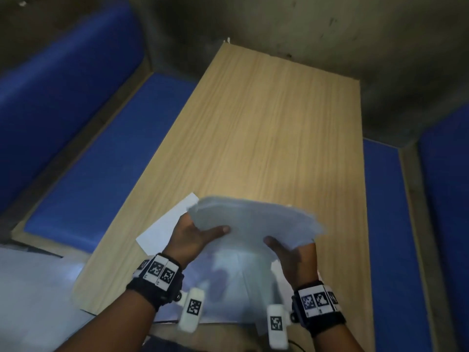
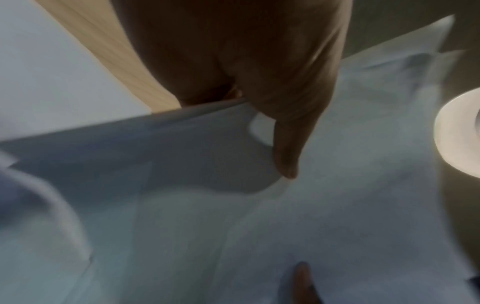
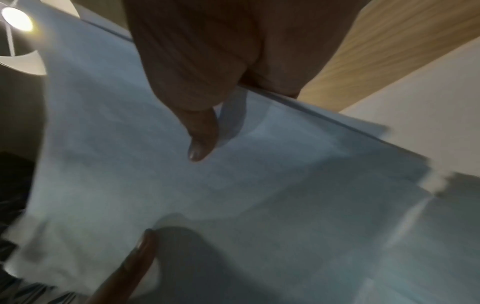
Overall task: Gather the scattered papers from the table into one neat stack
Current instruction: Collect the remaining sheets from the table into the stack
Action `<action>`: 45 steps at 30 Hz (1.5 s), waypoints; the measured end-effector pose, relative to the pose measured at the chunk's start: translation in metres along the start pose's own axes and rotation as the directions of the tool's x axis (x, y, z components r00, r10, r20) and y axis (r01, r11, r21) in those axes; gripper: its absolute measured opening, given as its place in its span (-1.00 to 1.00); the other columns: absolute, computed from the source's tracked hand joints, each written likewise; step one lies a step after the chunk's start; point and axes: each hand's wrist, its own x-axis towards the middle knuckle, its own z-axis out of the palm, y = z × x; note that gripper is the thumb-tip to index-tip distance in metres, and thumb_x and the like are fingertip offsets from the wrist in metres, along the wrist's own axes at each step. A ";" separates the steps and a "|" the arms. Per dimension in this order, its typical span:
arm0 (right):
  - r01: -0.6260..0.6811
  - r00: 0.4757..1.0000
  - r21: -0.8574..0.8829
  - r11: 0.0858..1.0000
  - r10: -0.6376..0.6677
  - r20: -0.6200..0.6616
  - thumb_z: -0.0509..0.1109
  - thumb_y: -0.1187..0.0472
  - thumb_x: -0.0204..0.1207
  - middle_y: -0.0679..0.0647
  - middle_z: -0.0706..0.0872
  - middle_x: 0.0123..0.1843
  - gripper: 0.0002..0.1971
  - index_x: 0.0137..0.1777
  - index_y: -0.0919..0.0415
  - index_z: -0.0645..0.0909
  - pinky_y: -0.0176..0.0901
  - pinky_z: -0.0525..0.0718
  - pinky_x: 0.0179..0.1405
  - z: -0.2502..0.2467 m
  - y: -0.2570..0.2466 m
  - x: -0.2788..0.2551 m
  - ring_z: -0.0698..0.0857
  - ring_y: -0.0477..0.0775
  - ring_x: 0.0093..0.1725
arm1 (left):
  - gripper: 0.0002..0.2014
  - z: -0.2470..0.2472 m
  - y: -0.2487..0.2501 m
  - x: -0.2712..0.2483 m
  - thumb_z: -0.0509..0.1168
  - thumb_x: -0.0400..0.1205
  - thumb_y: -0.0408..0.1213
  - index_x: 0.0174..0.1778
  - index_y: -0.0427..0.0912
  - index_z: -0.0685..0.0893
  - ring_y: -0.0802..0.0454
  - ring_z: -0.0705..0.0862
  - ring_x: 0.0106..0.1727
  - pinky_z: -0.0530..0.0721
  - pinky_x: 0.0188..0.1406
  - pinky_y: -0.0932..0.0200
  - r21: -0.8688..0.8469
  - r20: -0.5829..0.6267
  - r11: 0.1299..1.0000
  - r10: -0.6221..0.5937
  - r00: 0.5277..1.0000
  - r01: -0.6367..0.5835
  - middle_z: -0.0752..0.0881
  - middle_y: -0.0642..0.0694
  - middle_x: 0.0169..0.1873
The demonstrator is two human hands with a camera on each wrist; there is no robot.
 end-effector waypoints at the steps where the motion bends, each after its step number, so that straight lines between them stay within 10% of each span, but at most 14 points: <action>1: -0.009 1.000 0.020 1.000 0.009 0.003 0.71 0.41 0.23 0.02 0.84 0.12 -0.45 0.23 0.15 0.69 -0.04 0.76 0.09 0.000 0.003 0.001 0.80 0.01 0.13 | -0.60 0.000 -0.003 -0.001 0.70 0.39 -0.29 0.12 0.01 0.82 0.14 0.87 0.00 0.77 -0.12 0.30 -0.018 0.011 1.000 0.001 1.000 -0.001 0.91 0.09 -0.04; 6: -0.050 0.999 -0.010 0.999 0.050 -0.014 0.73 0.30 0.24 0.05 0.86 0.01 -0.59 0.08 0.10 0.75 0.05 0.80 0.05 0.007 0.010 0.003 0.82 0.06 0.06 | -0.68 0.001 -0.009 -0.002 0.70 0.39 -0.34 -0.01 0.00 0.83 0.19 0.86 -0.16 0.74 -0.25 0.33 0.008 0.005 0.999 -0.044 0.999 0.044 0.92 0.11 -0.16; 15: 0.045 0.999 -0.090 0.995 -0.043 0.016 0.58 0.38 0.42 -0.33 0.79 -0.14 -0.65 -0.06 -0.13 0.64 -0.51 0.63 -0.10 0.008 -0.004 -0.002 0.72 -0.35 -0.10 | -0.73 -0.007 -0.010 -0.009 0.69 0.42 -0.28 -0.01 0.01 0.85 0.17 0.86 -0.11 0.79 -0.15 0.26 0.044 -0.004 0.999 0.016 1.000 -0.015 0.91 0.10 -0.12; 20: -0.096 0.995 -0.006 0.995 0.096 0.000 0.40 0.60 0.49 -0.12 0.64 -0.12 -0.71 -0.04 0.18 0.58 -0.74 0.53 -0.27 0.021 0.016 -0.013 0.66 -0.60 -0.29 | -0.69 0.000 -0.044 -0.016 0.62 0.50 -0.33 0.10 0.02 0.76 0.21 0.85 -0.04 0.73 -0.15 0.39 0.038 0.105 0.989 -0.144 0.984 0.141 0.89 0.30 -0.12; 26: -0.066 0.996 -0.160 0.985 0.076 0.054 0.54 0.41 0.46 -0.03 0.75 0.00 -0.69 0.16 0.18 0.64 -0.51 0.62 -0.03 0.018 0.020 -0.013 0.71 -0.33 -0.07 | -0.84 -0.007 -0.041 -0.013 0.60 0.54 -0.13 -0.07 0.10 0.75 0.10 0.81 -0.07 0.72 -0.21 0.38 0.025 -0.017 0.986 -0.167 0.986 0.168 0.87 0.03 -0.10; 30: -0.108 0.972 -0.331 0.937 0.170 0.164 0.60 0.25 0.40 -0.17 0.77 -0.15 -0.78 -0.04 0.00 0.67 -0.35 0.62 -0.23 0.028 0.014 -0.001 0.72 -0.21 -0.13 | -0.52 -0.030 -0.031 -0.009 0.61 0.22 0.18 -0.09 -0.06 0.81 -0.07 0.85 -0.04 0.79 -0.01 -0.03 -0.040 -0.182 0.991 -0.130 0.975 0.125 0.90 -0.10 -0.09; 33: -0.052 0.942 -0.385 0.921 0.173 0.287 0.59 0.24 0.38 -0.17 0.77 0.09 -0.59 0.17 -0.15 0.62 -0.14 0.69 0.07 0.051 0.024 0.013 0.72 -0.17 0.07 | -0.63 -0.059 -0.022 -0.009 0.67 0.27 -0.02 -0.14 -0.12 0.78 0.10 0.82 -0.18 0.71 -0.15 0.18 -0.114 -0.374 0.988 -0.135 0.918 0.099 0.85 0.00 -0.18; 36: -0.030 0.912 -0.547 0.837 0.247 0.327 0.57 0.12 0.42 0.00 0.63 0.39 -0.39 0.48 0.05 0.51 -0.01 0.56 0.38 0.085 0.038 0.028 0.60 0.01 0.35 | -0.67 -0.090 -0.018 -0.015 0.62 0.50 -0.32 0.14 -0.20 0.74 0.30 0.81 -0.20 0.70 -0.19 0.40 -0.172 -0.500 0.984 -0.125 0.857 0.044 0.82 0.01 -0.07; 39: 0.166 0.870 -0.752 0.637 0.265 0.416 0.49 -0.04 0.48 0.05 0.40 0.62 -0.25 0.62 0.11 0.30 0.11 0.35 0.57 0.121 0.047 0.041 0.37 0.13 0.59 | -0.48 -0.120 -0.019 -0.025 0.60 0.53 -0.28 0.40 -0.30 0.68 0.05 0.79 0.19 0.62 0.17 0.26 -0.139 -0.579 0.990 -0.100 0.809 0.023 0.80 -0.06 0.20; 45: 0.337 0.865 -0.883 0.326 0.263 0.427 0.49 0.12 0.49 0.16 0.48 0.46 -0.37 0.51 0.18 0.33 0.12 0.50 0.35 0.168 0.070 0.056 0.45 0.21 0.45 | -0.50 -0.157 -0.024 -0.047 0.58 0.53 -0.22 0.37 -0.23 0.66 0.18 0.77 0.13 0.53 0.29 0.17 -0.090 -0.634 0.995 -0.085 0.769 0.036 0.77 -0.01 0.23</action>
